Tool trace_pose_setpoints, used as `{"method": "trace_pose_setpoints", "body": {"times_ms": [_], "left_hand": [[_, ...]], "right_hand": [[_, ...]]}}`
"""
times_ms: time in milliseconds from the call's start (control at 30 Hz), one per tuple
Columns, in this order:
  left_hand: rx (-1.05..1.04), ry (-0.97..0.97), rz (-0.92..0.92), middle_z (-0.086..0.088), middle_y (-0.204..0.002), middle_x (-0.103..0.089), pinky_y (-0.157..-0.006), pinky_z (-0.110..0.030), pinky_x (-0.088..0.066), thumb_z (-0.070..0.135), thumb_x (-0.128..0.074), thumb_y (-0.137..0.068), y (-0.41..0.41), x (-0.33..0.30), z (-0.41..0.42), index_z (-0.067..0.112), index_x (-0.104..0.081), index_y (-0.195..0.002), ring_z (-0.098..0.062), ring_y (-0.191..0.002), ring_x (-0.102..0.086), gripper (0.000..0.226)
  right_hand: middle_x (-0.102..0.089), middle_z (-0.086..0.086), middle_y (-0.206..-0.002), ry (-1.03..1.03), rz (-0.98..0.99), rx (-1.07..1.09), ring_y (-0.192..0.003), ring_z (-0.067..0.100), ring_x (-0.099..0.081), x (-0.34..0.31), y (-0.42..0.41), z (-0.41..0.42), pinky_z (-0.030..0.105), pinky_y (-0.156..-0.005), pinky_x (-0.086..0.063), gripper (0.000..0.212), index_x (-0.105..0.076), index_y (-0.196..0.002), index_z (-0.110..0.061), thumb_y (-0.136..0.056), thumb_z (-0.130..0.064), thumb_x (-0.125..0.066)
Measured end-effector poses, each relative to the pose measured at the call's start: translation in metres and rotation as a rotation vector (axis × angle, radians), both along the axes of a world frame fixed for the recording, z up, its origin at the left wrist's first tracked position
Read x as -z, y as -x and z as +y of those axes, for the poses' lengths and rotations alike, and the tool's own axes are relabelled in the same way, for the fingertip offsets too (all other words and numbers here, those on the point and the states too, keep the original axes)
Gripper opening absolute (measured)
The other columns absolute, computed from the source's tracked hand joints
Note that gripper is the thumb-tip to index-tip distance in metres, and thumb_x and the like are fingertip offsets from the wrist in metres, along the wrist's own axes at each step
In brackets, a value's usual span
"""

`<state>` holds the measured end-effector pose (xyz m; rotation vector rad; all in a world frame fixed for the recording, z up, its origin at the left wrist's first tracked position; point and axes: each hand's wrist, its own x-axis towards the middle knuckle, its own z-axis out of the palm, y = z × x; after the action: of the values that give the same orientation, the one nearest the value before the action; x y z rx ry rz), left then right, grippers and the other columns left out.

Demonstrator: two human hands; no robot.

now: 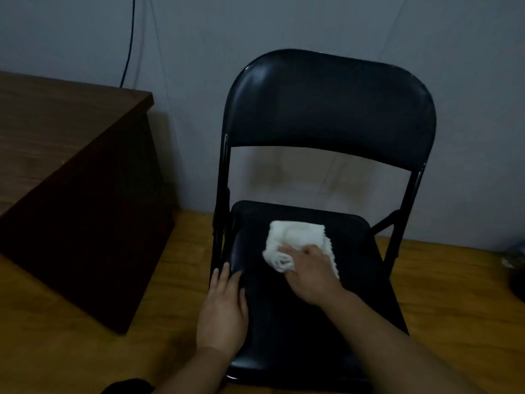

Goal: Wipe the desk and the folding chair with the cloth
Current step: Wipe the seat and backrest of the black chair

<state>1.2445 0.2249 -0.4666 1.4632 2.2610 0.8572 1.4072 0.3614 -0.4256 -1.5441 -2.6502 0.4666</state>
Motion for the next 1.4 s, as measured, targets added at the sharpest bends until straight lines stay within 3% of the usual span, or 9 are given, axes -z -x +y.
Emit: {"method": "trace_pose_setpoints", "body": {"times_ms": [300,600,800,900,967,1100,1167,1300,1400], "left_hand": [[-0.074,-0.031,-0.103,0.0,-0.16,-0.036,-0.118,-0.024,-0.018,-0.004,-0.042,-0.096,0.001,0.004,0.002,0.018,-0.03,-0.155,-0.012,-0.152,-0.021,0.064],[-0.058,0.005,-0.072,-0.003,-0.161,-0.036,-0.12,-0.026,-0.018,-0.007,-0.043,-0.095,0.001,0.006,0.002,0.015,-0.032,-0.154,-0.016,-0.152,-0.023,0.064],[-0.049,-0.001,-0.098,-0.001,-0.16,-0.038,-0.121,-0.033,-0.023,0.01,-0.049,-0.1,0.003,0.009,0.003,0.02,-0.035,-0.152,-0.016,-0.15,-0.026,0.055],[-0.063,0.0,-0.056,-0.002,-0.159,-0.04,-0.123,-0.04,-0.026,0.002,-0.041,-0.099,0.002,0.01,0.003,0.022,-0.037,-0.151,-0.017,-0.15,-0.029,0.055],[-0.044,0.018,0.05,-0.005,-0.158,-0.041,-0.123,-0.045,-0.026,0.006,-0.045,-0.099,0.001,0.009,0.004,0.019,-0.042,-0.148,-0.021,-0.15,-0.029,0.051],[0.051,0.071,0.259,-0.004,-0.161,-0.035,-0.123,-0.053,-0.015,0.033,-0.037,-0.102,0.001,0.005,0.008,0.025,-0.048,-0.142,-0.022,-0.154,-0.017,0.042],[0.102,0.089,0.312,-0.002,-0.162,-0.033,-0.123,-0.052,-0.016,0.039,-0.033,-0.102,0.002,0.003,0.013,0.026,-0.047,-0.143,-0.02,-0.154,-0.018,0.046],[0.189,0.063,0.339,-0.004,-0.161,-0.036,-0.12,-0.046,-0.028,0.038,-0.036,-0.102,0.006,0.002,0.014,0.023,-0.048,-0.144,-0.018,-0.151,-0.025,0.046],[0.181,0.035,0.274,-0.003,-0.161,-0.035,-0.119,-0.046,-0.03,0.032,-0.041,-0.102,0.007,0.003,0.011,0.021,-0.048,-0.145,-0.016,-0.152,-0.023,0.045]], "right_hand": [[-0.038,-0.012,-0.149,0.22,0.078,-0.271,-0.139,0.016,-0.024,0.005,-0.051,-0.079,0.031,-0.11,-0.017,0.068,-0.024,-0.149,-0.055,-0.086,-0.04,-0.044],[-0.04,-0.01,-0.161,0.1,0.035,-0.142,-0.139,0.026,-0.035,0.002,0.004,-0.053,0.044,-0.117,-0.021,0.066,-0.041,-0.152,-0.033,-0.085,-0.035,-0.041],[-0.071,-0.011,-0.123,0.678,0.474,0.044,-0.113,0.013,-0.067,-0.053,-0.027,-0.087,0.031,-0.1,-0.052,0.036,-0.068,-0.12,-0.042,-0.091,-0.056,-0.053],[-0.08,-0.005,-0.102,0.786,0.768,0.356,-0.091,0.01,-0.076,-0.076,-0.056,-0.07,0.023,-0.074,-0.06,0.021,-0.074,-0.112,-0.028,-0.094,-0.037,-0.067],[-0.08,-0.004,-0.107,0.735,0.83,0.455,-0.095,0.016,-0.076,-0.083,-0.072,-0.056,0.03,-0.078,-0.061,0.032,-0.068,-0.125,-0.026,-0.094,-0.033,-0.07],[-0.045,0.006,-0.154,0.254,0.172,0.458,-0.135,0.029,-0.049,-0.061,-0.097,-0.041,0.04,-0.105,-0.046,0.09,-0.016,-0.161,-0.024,-0.091,-0.052,-0.067],[-0.026,0.007,-0.165,-0.054,0.04,0.375,-0.147,0.032,-0.029,-0.042,-0.096,-0.052,0.048,-0.117,-0.035,0.089,-0.005,-0.161,-0.032,-0.092,-0.062,-0.052],[0.02,0.009,-0.17,0.036,-0.111,0.232,-0.153,0.037,0.022,0.001,-0.05,-0.095,0.059,-0.123,0.006,0.088,0.015,-0.155,-0.046,-0.081,-0.088,-0.009],[-0.01,0.021,-0.169,-0.03,-0.202,0.107,-0.153,0.051,-0.008,0.012,-0.037,-0.126,0.062,-0.118,-0.006,0.092,-0.018,-0.161,-0.037,-0.084,-0.087,-0.024]]}}
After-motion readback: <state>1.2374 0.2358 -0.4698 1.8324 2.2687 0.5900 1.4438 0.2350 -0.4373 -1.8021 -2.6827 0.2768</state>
